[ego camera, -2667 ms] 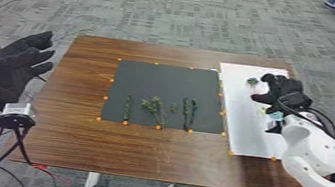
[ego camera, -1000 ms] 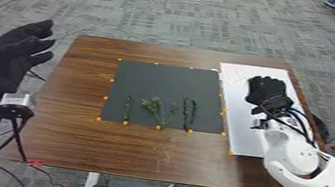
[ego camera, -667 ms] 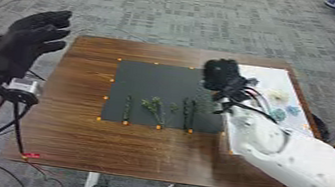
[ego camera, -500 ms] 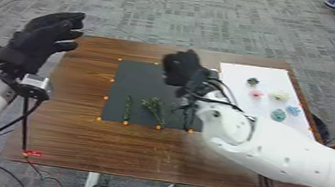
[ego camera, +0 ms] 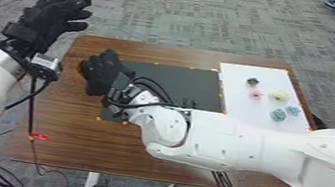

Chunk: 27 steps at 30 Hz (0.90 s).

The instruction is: Arrange flowers

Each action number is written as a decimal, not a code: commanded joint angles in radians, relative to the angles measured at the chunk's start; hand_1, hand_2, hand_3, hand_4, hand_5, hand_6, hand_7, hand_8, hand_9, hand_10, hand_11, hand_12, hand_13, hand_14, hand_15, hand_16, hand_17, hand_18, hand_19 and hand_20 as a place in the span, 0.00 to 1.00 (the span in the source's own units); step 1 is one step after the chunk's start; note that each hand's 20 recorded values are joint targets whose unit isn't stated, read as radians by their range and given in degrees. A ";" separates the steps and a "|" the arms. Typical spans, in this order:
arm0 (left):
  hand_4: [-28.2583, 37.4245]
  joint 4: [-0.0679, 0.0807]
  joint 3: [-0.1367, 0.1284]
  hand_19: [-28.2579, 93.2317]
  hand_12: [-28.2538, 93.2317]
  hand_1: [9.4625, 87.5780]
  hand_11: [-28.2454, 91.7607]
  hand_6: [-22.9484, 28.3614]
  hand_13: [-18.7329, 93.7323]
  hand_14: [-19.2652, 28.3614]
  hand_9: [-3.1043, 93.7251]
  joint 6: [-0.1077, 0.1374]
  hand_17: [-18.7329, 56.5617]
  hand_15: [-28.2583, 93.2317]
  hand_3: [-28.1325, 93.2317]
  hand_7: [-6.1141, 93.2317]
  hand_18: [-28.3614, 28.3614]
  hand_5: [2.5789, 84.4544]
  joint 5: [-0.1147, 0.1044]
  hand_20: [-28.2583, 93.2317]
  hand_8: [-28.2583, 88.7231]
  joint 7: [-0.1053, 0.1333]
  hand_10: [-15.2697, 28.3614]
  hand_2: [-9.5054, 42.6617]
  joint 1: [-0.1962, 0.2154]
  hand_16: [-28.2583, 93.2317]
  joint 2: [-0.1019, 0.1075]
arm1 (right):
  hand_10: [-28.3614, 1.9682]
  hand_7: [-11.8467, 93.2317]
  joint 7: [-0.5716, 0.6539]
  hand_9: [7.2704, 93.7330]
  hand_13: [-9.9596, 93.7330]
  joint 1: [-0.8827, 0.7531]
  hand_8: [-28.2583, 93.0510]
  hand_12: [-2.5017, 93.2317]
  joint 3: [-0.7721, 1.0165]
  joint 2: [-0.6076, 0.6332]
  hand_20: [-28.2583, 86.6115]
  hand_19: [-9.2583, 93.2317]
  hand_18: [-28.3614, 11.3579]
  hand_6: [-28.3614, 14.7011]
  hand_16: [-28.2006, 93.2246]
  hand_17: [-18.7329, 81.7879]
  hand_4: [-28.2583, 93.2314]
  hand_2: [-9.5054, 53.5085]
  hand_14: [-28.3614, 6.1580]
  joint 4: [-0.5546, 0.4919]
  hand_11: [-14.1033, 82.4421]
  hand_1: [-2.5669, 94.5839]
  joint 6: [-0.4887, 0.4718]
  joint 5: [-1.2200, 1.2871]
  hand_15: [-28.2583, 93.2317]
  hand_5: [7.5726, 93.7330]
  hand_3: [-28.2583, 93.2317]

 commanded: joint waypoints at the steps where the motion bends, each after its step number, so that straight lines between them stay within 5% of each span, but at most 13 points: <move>1: 0.24 0.016 0.059 0.56 0.41 0.19 0.28 0.52 0.22 0.74 0.20 -0.014 0.05 0.45 0.77 0.14 0.92 0.24 -0.008 0.27 0.21 0.014 0.61 0.21 -0.080 0.23 -0.016 | 0.79 0.50 0.005 0.92 0.83 -0.035 0.23 0.58 -0.035 -0.070 0.71 0.99 0.20 0.65 0.54 0.58 0.03 0.00 0.70 0.101 0.37 0.53 -0.016 -0.039 0.81 0.81 0.95; 11: 0.03 0.040 0.126 0.55 0.41 0.24 0.42 0.52 0.22 0.65 0.19 -0.037 0.10 0.58 0.77 0.27 0.81 0.26 -0.007 0.29 0.16 0.005 0.57 0.19 -0.142 0.21 -0.042 | 0.81 0.54 0.039 0.90 0.81 -0.113 0.20 0.58 0.006 -0.107 0.72 0.98 0.22 0.70 0.53 0.57 0.00 0.00 0.70 0.171 0.35 0.52 -0.030 -0.105 0.81 0.77 0.94; 25: 0.03 0.027 0.094 0.59 0.42 0.29 0.47 0.55 0.21 0.61 0.18 -0.033 0.13 0.63 0.73 0.30 0.79 0.26 -0.004 0.26 0.15 0.005 0.57 0.23 -0.106 0.21 -0.052 | 0.84 0.51 0.061 0.93 0.81 -0.128 0.19 0.52 0.007 -0.091 0.73 0.97 0.22 0.79 0.52 0.56 0.00 0.00 0.71 0.161 0.29 0.51 -0.123 -0.126 0.82 0.77 0.91; 27: 0.03 0.027 0.092 0.59 0.42 0.28 0.47 0.55 0.21 0.61 0.18 -0.032 0.12 0.63 0.73 0.30 0.80 0.26 -0.007 0.26 0.15 0.003 0.57 0.23 -0.102 0.21 -0.054 | 0.85 0.50 0.049 0.91 0.80 -0.159 0.20 0.53 0.059 -0.083 0.73 0.97 0.23 0.78 0.52 0.56 0.00 0.00 0.72 0.146 0.28 0.50 -0.191 -0.124 0.81 0.74 0.89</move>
